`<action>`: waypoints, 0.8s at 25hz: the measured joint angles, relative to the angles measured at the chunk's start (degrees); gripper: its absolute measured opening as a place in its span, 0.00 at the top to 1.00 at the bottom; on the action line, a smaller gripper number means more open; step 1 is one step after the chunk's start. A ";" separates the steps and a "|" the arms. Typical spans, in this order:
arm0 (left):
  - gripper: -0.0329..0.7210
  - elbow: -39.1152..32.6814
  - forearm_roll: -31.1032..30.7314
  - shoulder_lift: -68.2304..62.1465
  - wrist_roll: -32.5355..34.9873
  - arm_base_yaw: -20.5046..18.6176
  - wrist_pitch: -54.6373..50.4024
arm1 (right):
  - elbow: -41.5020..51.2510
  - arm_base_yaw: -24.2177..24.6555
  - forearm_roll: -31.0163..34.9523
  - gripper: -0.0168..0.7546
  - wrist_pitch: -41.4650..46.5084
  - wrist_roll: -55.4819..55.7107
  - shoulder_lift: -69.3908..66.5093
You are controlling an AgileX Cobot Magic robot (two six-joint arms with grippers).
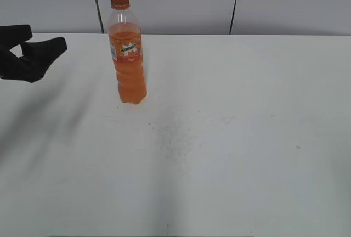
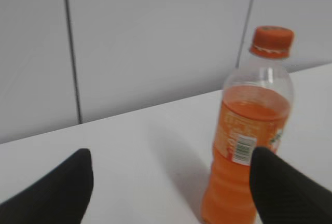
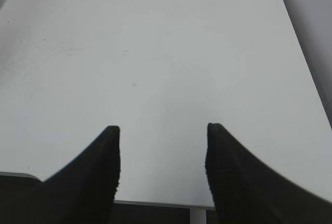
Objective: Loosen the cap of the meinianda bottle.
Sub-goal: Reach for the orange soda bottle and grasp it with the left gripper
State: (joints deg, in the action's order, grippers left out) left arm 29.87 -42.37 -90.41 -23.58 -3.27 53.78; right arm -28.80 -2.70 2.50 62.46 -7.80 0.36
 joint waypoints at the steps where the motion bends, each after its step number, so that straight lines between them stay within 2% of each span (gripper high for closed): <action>1: 0.21 0.31 -3.15 -1.79 -0.07 -0.85 2.97 | 0.00 0.00 0.00 0.46 0.00 0.00 0.00; 5: 0.21 4.70 -19.06 -8.15 -0.62 -5.81 12.66 | 0.00 0.00 0.00 0.46 0.00 0.00 0.00; 7: 0.21 9.02 -26.68 -11.44 -3.60 -8.08 14.36 | 0.00 0.00 0.00 0.46 0.00 0.00 0.00; 11: 0.21 19.58 -37.99 -18.85 -10.74 -9.05 14.87 | 0.00 0.00 0.00 0.46 -0.05 0.00 0.00; 14: 0.18 25.57 -40.55 -23.61 -12.07 -7.90 14.87 | 0.00 0.00 0.00 0.46 -0.05 0.00 0.00; 20: 0.12 35.36 -41.53 -32.07 -14.55 -4.20 15.15 | 0.00 0.00 0.00 0.46 -0.05 0.00 0.00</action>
State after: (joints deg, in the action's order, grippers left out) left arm 65.23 -83.90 -122.48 -38.13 -7.47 68.93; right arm -28.80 -2.70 2.50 62.41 -7.80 0.36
